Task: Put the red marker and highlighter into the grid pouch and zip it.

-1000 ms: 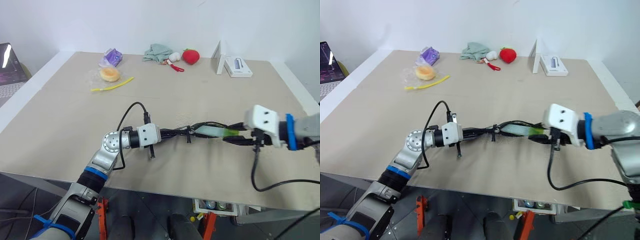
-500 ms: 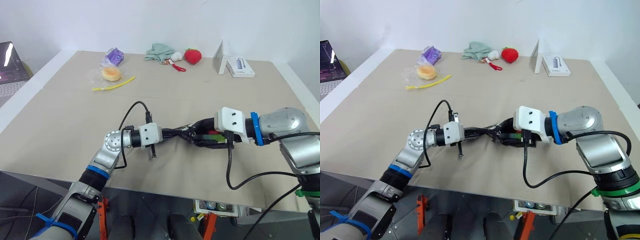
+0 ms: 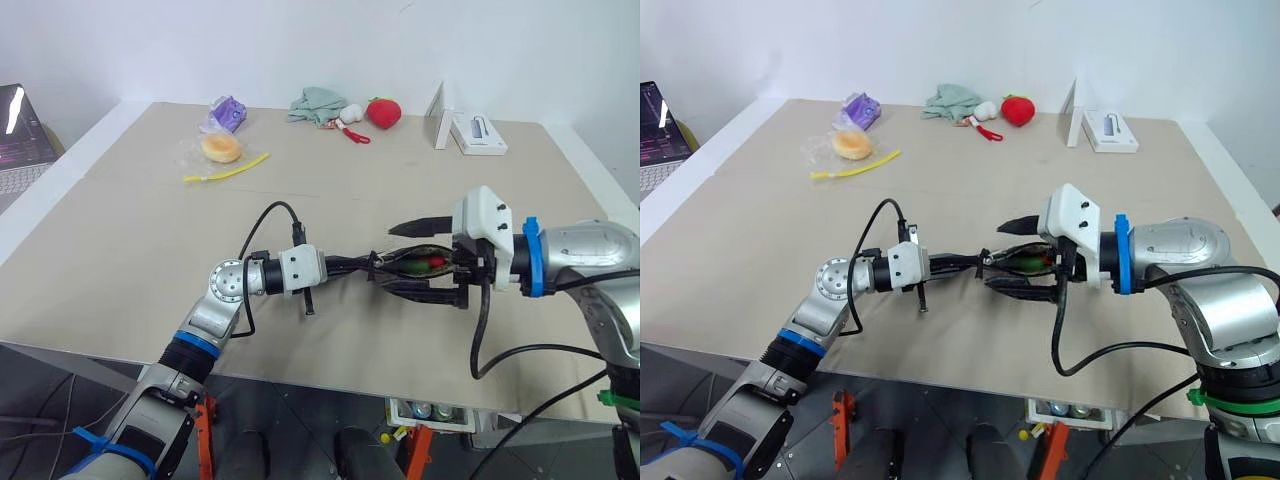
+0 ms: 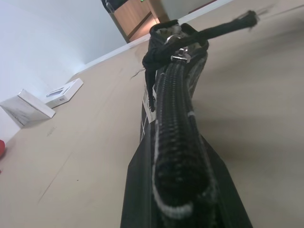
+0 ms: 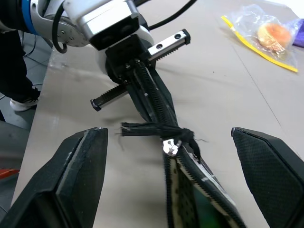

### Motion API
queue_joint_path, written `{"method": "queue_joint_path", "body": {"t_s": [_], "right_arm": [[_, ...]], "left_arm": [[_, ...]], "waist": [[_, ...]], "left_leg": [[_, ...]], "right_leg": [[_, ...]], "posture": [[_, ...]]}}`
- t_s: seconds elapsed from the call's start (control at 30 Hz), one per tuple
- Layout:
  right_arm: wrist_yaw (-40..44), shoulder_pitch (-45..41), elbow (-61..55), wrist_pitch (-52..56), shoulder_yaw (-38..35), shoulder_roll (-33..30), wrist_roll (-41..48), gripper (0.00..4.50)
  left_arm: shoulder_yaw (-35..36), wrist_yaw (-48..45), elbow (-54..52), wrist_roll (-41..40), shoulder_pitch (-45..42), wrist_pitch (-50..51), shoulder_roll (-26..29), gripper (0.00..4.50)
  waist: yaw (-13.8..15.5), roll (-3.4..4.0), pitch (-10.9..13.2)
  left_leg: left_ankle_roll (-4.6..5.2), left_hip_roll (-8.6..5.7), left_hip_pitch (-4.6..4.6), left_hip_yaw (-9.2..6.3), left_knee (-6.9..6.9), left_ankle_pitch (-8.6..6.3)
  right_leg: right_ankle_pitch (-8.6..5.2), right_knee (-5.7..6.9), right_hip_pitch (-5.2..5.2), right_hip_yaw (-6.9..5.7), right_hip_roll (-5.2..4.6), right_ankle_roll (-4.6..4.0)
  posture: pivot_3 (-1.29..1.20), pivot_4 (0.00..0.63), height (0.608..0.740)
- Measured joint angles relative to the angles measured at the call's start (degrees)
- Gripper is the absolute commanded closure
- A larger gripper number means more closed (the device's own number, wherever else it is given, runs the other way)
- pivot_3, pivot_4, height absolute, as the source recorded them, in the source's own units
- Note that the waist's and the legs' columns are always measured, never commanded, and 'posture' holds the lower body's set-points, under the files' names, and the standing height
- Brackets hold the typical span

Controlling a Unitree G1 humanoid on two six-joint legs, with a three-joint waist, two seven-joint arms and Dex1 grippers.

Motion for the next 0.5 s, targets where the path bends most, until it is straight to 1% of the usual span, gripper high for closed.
{"method": "queue_joint_path", "body": {"t_s": [0.07, 0.1, 0.17, 0.4, 0.5], "right_arm": [[-0.3, 0.1, 0.0, -0.8, 1.3, 0.0, -1.0, 0.02], [-0.8, 0.1, 0.2, -2.9, 3.6, 0.5, -3.4, 0.02], [-1.0, 0.1, 0.5, -4.3, 5.5, 1.2, -4.8, 0.02], [-1.7, -1.5, 3.4, -8.0, 8.6, 3.9, -8.5, 0.02], [-2.0, -2.1, 4.5, -8.1, 8.6, 4.7, -8.8, 0.84]], "left_arm": [[0.0, 0.0, 0.0, 0.0, 0.0, 0.0, 0.0, 4.50], [0.0, 0.0, 0.0, 0.0, 0.0, 0.1, 0.0, 4.50], [0.0, -0.1, -0.1, 0.0, 0.0, 0.2, 0.0, 4.50], [0.0, 0.0, -0.5, 0.0, 0.3, 0.3, 0.0, 4.50], [0.0, 0.0, -0.7, 0.0, 0.5, 0.4, 0.1, 4.50]], "waist": [[0.0, 0.00, 0.0], [0.0, 0.00, 0.0], [0.0, 0.00, 0.0], [0.0, 0.00, 0.0], [0.0, 0.00, 0.0]], "left_leg": [[0.00, 0.00, 0.00, 0.00, 0.00, 0.00], [0.00, 0.00, 0.00, 0.00, 0.00, 0.00], [0.00, 0.00, 0.00, 0.00, -0.01, 0.00], [0.00, 0.01, 0.00, -0.02, -0.01, 0.00], [-0.01, 0.00, 0.00, -0.01, -0.01, 0.00]], "right_leg": [[0.00, 0.00, -0.01, 0.00, 0.00, 0.00], [0.00, 0.00, -0.01, -0.01, 0.01, 0.00], [0.00, 0.00, -0.01, 0.00, 0.01, 0.00], [0.00, 0.01, -0.01, -0.02, 0.01, -0.01], [0.00, 0.00, -0.01, -0.02, 0.00, 0.00]], "posture": [[0.00, 0.150, 0.732], [0.00, 0.150, 0.732], [0.00, 0.150, 0.732], [0.00, 0.150, 0.732], [0.00, 0.150, 0.732]]}}
